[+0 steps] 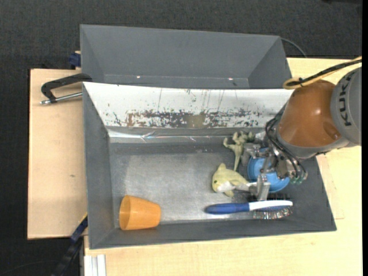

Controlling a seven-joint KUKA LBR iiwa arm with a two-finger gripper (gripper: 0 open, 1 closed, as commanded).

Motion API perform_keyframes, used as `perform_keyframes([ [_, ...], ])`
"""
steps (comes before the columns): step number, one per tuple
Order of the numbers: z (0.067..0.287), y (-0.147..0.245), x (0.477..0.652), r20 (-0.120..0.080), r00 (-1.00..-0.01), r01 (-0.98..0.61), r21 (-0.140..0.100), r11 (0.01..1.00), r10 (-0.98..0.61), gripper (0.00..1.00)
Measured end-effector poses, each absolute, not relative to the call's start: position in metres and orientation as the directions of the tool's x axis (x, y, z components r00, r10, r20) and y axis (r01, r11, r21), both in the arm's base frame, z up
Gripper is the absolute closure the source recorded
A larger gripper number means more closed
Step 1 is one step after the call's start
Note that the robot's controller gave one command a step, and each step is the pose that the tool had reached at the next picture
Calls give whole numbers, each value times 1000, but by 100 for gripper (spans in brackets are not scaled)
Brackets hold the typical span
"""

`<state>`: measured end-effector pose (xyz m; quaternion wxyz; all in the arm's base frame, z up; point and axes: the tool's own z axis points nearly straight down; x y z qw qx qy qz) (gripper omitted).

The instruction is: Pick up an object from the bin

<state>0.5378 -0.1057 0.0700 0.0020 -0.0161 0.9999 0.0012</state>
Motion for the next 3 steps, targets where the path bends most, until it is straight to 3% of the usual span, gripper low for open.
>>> perform_keyframes([
  [1, 103, -39, 534, -7, -999, -33, 4, 999, -33, 0],
  [2, 108, -32, 512, 0, -995, 100, 2, 995, 100, 0],
  [3, 72, -39, 494, -2, -945, 327, 3, 945, 327, 0],
])
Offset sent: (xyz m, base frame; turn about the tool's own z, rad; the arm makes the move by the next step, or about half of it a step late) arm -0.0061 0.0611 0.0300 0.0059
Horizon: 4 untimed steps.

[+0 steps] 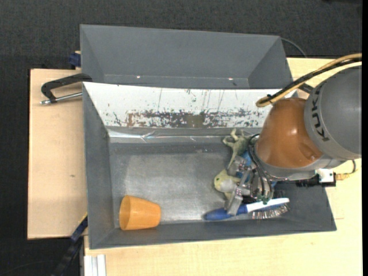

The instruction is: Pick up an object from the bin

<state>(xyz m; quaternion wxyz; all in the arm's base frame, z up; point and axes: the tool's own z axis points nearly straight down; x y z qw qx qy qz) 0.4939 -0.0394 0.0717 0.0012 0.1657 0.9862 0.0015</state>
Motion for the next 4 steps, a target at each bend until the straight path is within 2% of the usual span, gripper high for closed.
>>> perform_keyframes([
  [1, 73, -39, 495, -4, -945, 326, 3, 945, 326, 0],
  [2, 73, -39, 496, -6, -945, 326, 3, 945, 326, 100],
  [3, 130, -38, 499, -10, -946, 325, 3, 946, 325, 100],
  [4, 148, -38, 501, -7, -946, 324, 3, 946, 324, 100],
])
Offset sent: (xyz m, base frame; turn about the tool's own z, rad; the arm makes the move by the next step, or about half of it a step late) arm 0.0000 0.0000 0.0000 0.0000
